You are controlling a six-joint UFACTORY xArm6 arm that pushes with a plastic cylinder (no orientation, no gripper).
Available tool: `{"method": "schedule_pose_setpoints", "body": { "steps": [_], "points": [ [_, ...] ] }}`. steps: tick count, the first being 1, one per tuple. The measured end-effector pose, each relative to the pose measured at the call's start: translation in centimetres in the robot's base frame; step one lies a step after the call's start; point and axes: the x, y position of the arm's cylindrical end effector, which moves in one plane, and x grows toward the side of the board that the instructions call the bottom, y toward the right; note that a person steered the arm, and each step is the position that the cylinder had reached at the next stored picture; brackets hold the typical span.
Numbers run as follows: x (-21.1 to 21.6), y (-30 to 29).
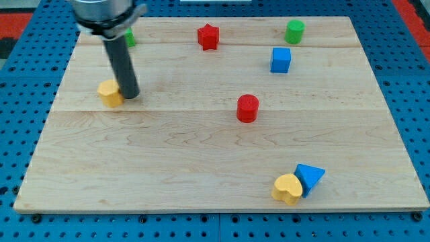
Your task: Move the red circle towards the right side of the board
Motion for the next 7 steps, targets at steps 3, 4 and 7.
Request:
{"method": "schedule_pose_setpoints", "body": {
  "steps": [3, 4, 7],
  "points": [
    [-3.1, 5.0],
    [-3.1, 5.1],
    [-2.4, 9.8]
  ]
}}
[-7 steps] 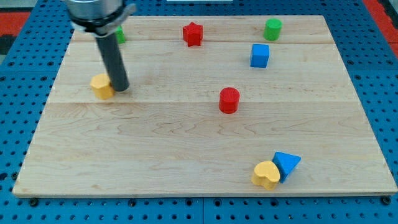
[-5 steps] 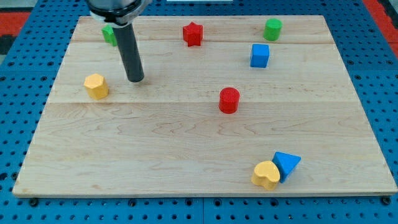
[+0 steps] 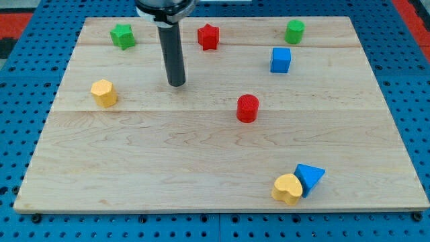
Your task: Move the red circle towards the right side of the board
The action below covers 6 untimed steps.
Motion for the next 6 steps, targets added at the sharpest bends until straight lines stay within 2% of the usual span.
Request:
{"method": "schedule_pose_setpoints", "body": {
  "steps": [1, 2, 3, 4, 5, 6],
  "points": [
    [3.7, 0.7],
    [3.8, 7.0],
    [5.4, 7.8],
    [8.1, 11.5],
    [6.0, 17.5],
    [5.4, 11.9]
  ]
}}
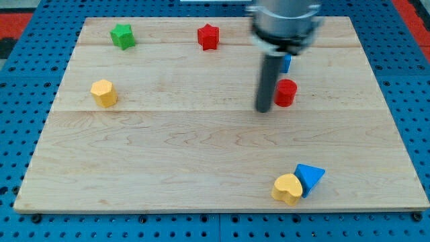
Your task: Move the red circle towards the right side of the board
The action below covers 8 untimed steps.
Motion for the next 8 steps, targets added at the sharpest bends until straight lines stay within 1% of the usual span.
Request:
{"method": "schedule_pose_setpoints", "body": {
  "steps": [1, 2, 3, 4, 5, 6, 7, 8],
  "points": [
    [-1.9, 2.9],
    [-2.1, 5.1],
    [-3.7, 2.7],
    [-4.0, 7.9],
    [-2.1, 6.8],
    [2.0, 3.7],
    [3.7, 9.6],
    [8.8, 12.9]
  ]
}}
